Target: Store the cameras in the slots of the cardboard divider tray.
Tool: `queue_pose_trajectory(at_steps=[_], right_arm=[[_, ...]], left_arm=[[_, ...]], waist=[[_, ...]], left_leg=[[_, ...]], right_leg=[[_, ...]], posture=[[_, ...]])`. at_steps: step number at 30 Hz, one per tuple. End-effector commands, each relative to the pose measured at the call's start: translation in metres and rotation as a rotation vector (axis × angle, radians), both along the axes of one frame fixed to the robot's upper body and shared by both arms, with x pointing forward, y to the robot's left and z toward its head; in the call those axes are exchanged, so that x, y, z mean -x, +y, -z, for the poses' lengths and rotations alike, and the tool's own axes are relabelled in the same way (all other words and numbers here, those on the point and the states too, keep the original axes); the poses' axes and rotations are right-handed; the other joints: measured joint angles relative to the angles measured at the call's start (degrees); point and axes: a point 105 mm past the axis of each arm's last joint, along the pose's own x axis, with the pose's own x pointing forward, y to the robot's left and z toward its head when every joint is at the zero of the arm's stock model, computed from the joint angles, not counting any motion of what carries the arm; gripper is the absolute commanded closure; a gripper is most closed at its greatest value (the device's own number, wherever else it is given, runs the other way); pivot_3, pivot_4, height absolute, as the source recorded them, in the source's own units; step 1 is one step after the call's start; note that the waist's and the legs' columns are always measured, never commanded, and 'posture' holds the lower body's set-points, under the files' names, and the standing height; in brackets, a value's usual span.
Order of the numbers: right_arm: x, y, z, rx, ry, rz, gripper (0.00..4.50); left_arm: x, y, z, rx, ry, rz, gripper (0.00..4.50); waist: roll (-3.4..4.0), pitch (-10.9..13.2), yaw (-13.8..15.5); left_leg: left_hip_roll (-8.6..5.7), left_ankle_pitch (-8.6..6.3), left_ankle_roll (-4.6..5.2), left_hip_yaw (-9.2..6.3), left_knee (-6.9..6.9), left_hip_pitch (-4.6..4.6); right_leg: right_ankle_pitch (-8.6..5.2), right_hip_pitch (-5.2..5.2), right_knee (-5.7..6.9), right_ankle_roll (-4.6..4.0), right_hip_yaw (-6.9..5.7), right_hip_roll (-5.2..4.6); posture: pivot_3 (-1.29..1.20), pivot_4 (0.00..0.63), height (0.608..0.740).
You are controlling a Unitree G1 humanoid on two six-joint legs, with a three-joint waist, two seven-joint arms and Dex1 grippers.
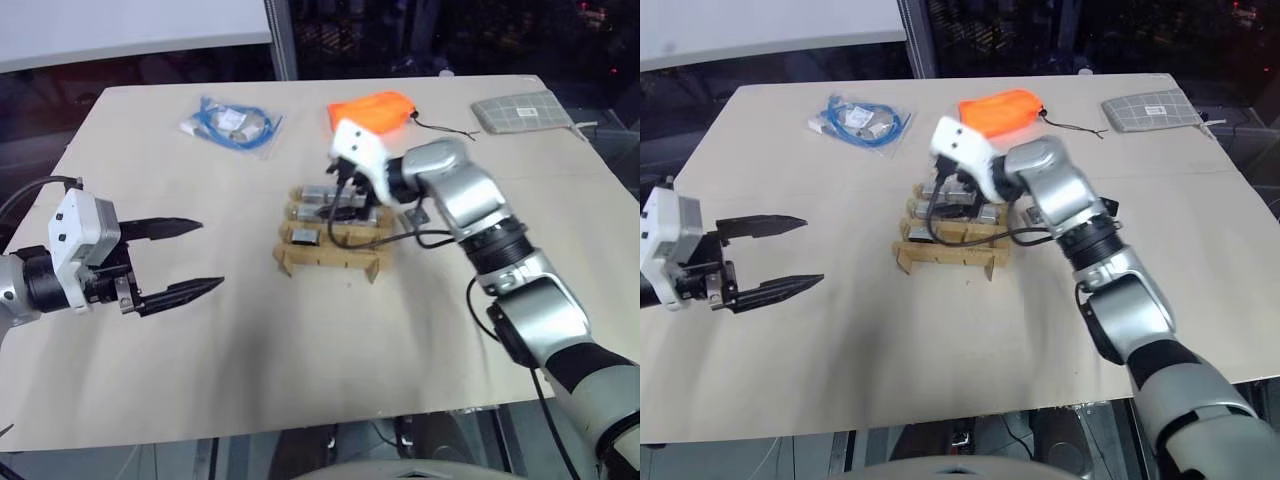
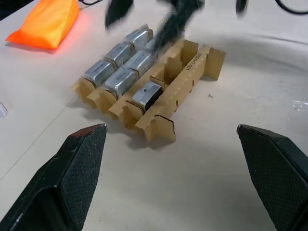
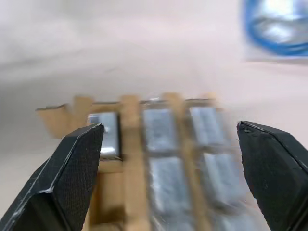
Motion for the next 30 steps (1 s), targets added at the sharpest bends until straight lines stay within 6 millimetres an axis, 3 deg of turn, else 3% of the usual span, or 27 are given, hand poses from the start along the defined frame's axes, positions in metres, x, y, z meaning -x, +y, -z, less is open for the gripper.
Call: queue_pose_trajectory(at_steps=[1, 6, 10, 15, 18, 23, 30], right_arm=[[0.000, -0.035, -0.015, -0.069, -0.015, 0.096, 0.11], [-0.007, -0.099, -0.008, -0.159, 0.013, 0.337, 0.11], [-0.014, -0.155, 0.017, -0.174, -0.002, 0.578, 0.11], [-0.010, -0.194, 0.038, -0.204, -0.023, 0.741, 0.11], [0.000, -0.190, 0.048, -0.232, -0.018, 0.724, 0.11], [0.008, -0.159, 0.055, -0.315, 0.003, 0.663, 0.11], [0.001, -0.135, 0.078, -0.385, 0.028, 0.701, 0.11]], left_arm=[[-0.001, -0.005, -0.006, 0.006, -0.035, 0.022, 0.00], [-0.008, -0.013, -0.008, 0.019, -0.039, 0.059, 0.00], [-0.014, -0.017, -0.009, 0.022, -0.040, 0.083, 0.00], [-0.017, -0.020, -0.010, 0.027, -0.040, 0.103, 0.00], [-0.018, -0.021, -0.010, 0.029, -0.038, 0.111, 0.00], [-0.021, -0.024, -0.011, 0.032, -0.039, 0.125, 0.00], [-0.021, -0.028, -0.014, 0.041, -0.048, 0.128, 0.00]], waist=[[0.00, 0.01, -0.09], [-0.01, 0.01, 0.10], [-0.02, 0.01, -0.04], [-0.03, 0.04, -0.23], [-0.04, 0.04, -0.09], [-0.04, 0.04, -0.30], [-0.05, 0.04, 0.10]], left_leg=[[-0.01, 0.00, 0.00, 0.03, 0.00, 0.00], [-0.04, 0.00, 0.00, 0.02, -0.02, 0.00], [-0.07, 0.00, 0.02, 0.08, -0.02, 0.01], [-0.05, 0.00, 0.01, 0.15, -0.02, 0.02], [-0.05, 0.00, 0.02, 0.14, -0.02, 0.02], [-0.04, 0.00, 0.02, 0.16, -0.02, 0.07], [-0.02, 0.00, 0.01, 0.13, -0.01, 0.04]], right_leg=[[0.00, -0.01, 0.02, 0.00, 0.02, -0.01], [0.00, -0.02, 0.04, 0.00, -0.01, 0.01], [0.00, -0.02, 0.02, 0.01, 0.04, 0.03], [0.00, -0.06, 0.06, 0.02, 0.14, 0.10], [0.00, -0.05, 0.04, 0.02, 0.14, 0.10], [0.00, -0.05, 0.09, 0.03, 0.19, 0.13], [0.00, -0.04, 0.05, 0.03, 0.18, 0.15]], posture=[[0.00, 0.150, 0.740], [0.00, 0.150, 0.740], [0.00, 0.150, 0.740], [0.00, 0.150, 0.740], [0.00, 0.150, 0.740], [0.00, 0.150, 0.740], [0.00, 0.150, 0.740]])
